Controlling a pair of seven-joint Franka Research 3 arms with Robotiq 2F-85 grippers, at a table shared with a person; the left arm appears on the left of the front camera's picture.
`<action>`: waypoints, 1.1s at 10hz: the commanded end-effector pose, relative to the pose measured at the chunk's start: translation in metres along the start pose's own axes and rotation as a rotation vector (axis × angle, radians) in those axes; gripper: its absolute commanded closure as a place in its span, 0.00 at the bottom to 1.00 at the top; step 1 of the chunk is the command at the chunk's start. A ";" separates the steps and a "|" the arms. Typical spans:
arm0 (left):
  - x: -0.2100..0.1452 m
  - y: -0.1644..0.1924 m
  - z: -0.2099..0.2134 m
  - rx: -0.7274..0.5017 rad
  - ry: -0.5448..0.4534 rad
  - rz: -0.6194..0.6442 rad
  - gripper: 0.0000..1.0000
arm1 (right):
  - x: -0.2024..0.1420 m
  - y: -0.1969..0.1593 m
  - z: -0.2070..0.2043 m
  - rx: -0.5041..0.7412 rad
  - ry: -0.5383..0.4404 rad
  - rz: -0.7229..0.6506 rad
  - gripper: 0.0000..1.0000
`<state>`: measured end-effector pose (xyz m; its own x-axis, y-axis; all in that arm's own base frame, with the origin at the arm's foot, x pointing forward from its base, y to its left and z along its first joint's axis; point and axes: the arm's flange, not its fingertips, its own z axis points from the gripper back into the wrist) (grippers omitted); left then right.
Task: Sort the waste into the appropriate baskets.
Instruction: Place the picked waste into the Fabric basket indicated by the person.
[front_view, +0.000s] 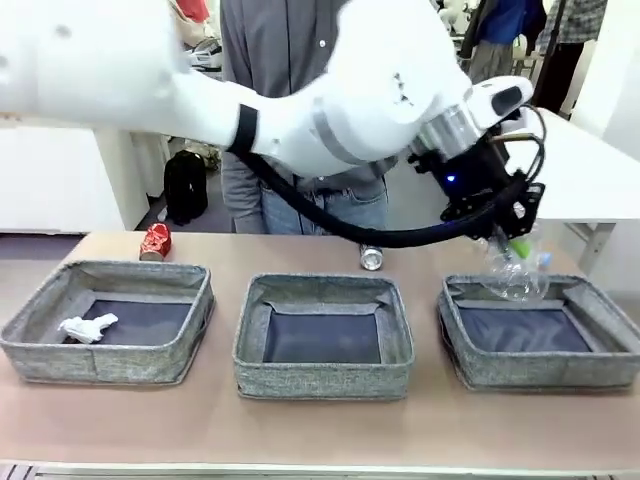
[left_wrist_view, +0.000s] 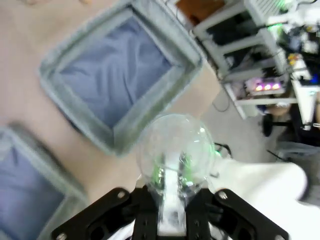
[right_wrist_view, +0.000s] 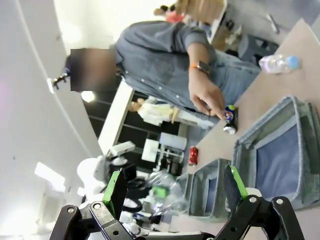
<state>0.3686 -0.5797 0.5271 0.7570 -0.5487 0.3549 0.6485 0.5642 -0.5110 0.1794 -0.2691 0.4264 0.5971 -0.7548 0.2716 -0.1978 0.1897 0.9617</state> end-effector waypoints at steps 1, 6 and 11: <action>0.054 0.009 -0.027 0.062 -0.023 -0.057 0.87 | 0.005 0.003 -0.020 -0.021 0.031 0.003 0.00; 0.071 0.016 -0.078 0.126 0.009 -0.025 0.87 | 0.005 0.003 -0.020 -0.021 0.031 0.003 0.00; 0.069 0.016 -0.080 0.113 0.034 -0.025 0.29 | 0.005 0.003 -0.020 -0.021 0.031 0.003 0.00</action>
<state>0.4191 -0.6492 0.4761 0.7339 -0.5828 0.3488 0.6784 0.6032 -0.4195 0.1956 -0.2588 0.4273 0.6350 -0.7232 0.2718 -0.1827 0.2013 0.9623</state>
